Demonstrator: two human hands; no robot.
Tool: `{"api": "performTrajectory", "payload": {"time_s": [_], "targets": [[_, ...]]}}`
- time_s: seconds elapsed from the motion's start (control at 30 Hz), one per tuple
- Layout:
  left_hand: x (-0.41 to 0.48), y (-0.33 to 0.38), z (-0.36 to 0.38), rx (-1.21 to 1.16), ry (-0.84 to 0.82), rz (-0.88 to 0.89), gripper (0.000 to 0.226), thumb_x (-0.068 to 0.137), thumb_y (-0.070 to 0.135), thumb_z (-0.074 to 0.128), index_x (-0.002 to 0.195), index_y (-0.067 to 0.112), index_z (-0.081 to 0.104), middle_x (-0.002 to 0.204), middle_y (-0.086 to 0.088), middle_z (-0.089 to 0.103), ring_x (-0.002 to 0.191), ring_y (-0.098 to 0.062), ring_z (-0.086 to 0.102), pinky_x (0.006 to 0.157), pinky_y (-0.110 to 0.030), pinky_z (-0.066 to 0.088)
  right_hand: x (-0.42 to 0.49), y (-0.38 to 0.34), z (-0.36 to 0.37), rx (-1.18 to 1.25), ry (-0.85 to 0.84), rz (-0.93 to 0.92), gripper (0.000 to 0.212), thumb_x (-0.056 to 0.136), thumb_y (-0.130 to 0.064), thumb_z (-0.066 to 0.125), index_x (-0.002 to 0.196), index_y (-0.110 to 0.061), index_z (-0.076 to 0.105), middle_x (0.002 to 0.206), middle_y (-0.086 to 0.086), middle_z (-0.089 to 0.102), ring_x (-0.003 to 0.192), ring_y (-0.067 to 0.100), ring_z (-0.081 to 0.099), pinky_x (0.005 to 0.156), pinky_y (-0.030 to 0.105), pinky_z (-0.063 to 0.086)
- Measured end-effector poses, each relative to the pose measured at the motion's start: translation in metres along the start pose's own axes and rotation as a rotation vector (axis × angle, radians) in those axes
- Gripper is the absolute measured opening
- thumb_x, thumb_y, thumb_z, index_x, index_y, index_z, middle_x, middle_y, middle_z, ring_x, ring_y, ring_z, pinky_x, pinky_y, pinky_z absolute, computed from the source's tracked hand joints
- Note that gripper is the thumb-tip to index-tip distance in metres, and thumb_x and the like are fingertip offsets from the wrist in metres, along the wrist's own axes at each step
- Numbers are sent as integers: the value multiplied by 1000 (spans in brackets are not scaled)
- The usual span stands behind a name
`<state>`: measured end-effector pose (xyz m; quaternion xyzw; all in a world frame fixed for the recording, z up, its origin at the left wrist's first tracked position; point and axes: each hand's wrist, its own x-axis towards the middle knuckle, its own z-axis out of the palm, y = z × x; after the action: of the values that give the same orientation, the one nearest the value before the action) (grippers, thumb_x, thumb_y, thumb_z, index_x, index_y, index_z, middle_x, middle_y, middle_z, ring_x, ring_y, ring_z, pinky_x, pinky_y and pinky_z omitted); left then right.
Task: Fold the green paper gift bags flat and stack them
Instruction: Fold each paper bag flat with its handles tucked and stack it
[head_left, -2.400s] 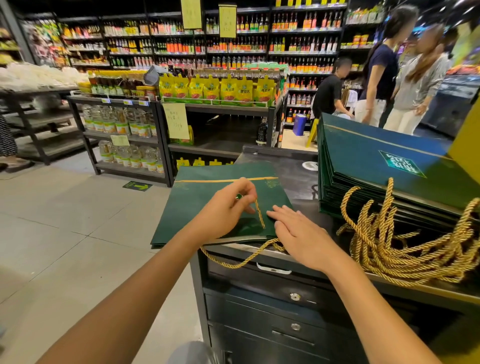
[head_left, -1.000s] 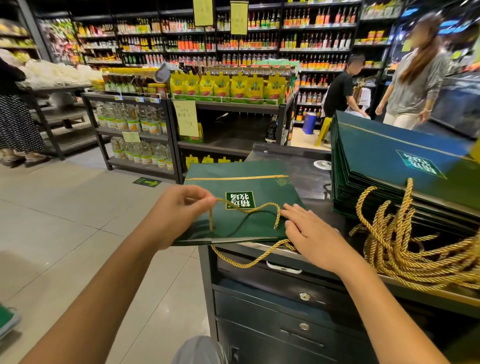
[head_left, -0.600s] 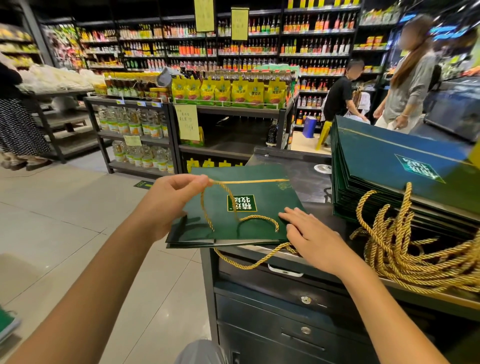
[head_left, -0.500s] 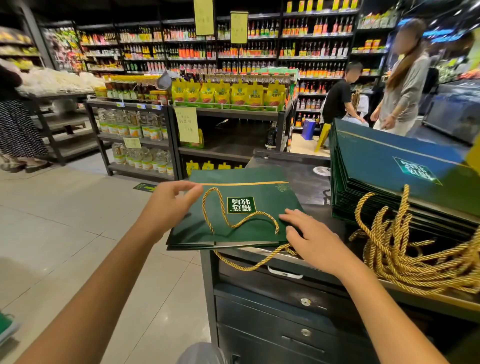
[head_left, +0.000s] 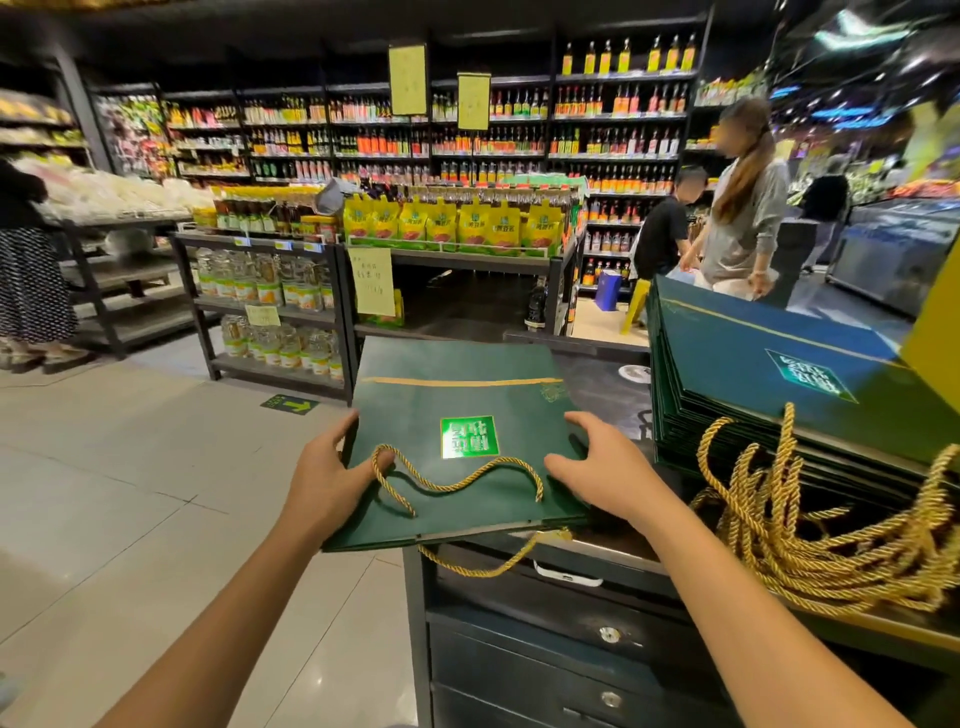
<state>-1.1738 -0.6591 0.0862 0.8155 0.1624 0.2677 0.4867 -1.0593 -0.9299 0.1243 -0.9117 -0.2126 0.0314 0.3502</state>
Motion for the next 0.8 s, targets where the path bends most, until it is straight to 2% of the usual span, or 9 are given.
{"api": "performTrajectory", "payload": {"time_s": [0.1,0.2,0.3,0.37,0.43,0.53,0.6,0.73,0.8], "targets": [[-7,3,-11,-40,65,-27,69,86,11,78,148,21,49,124,11,58,100,-4,60,79,-15,47,-2,-7,4,51,53,-15,66,87,-28,72,147,-20,47,141,6,54,126,22,53,102,33,46],[-6,7,-31,-59,75,-47,69,86,11,78,148,22,49,129,9,56,105,-11,59,83,-20,45,-5,-21,6,145,70,-34,62,87,-24,74,144,-18,51,135,0,58,116,18,57,99,36,50],[2,21,-57,-53,44,-53,67,86,16,79,147,27,51,129,9,58,102,-7,63,83,-24,50,-6,-40,0,196,74,-74,61,89,-24,74,145,-16,51,135,-3,58,108,11,53,91,27,45],[9,35,-74,-22,35,-40,68,85,24,81,146,29,53,132,9,59,115,-15,61,94,-32,50,-7,-56,-10,189,93,-108,59,89,-25,74,144,-14,53,139,0,58,109,11,52,91,25,40],[17,54,-88,13,31,-34,68,85,26,81,147,26,51,136,9,57,121,-16,56,98,-33,46,-9,-73,-25,170,115,-132,56,90,-26,72,142,-13,55,137,1,59,115,15,55,93,25,40],[29,86,-100,53,22,8,67,86,29,79,148,24,52,142,5,56,124,-18,54,100,-33,44,-13,-92,-51,148,133,-162,43,93,-24,69,130,-5,61,126,7,65,108,23,60,93,33,46],[34,111,-103,62,11,41,62,89,27,76,146,21,53,137,4,57,118,-15,53,92,-27,43,-15,-102,-71,112,157,-170,47,94,-27,68,131,-1,59,135,14,62,121,30,58,99,39,45],[47,153,-94,84,-36,81,68,86,38,77,147,22,53,147,-3,55,131,-23,52,111,-41,41,-18,-104,-114,70,218,-144,52,93,-31,68,129,4,58,138,24,57,124,35,56,108,51,44],[52,172,-77,42,-79,111,67,87,38,77,147,21,53,148,-4,55,130,-20,51,110,-35,38,-22,-96,-138,52,262,-112,60,92,-33,69,134,7,54,140,27,54,121,38,58,107,54,44]]}}
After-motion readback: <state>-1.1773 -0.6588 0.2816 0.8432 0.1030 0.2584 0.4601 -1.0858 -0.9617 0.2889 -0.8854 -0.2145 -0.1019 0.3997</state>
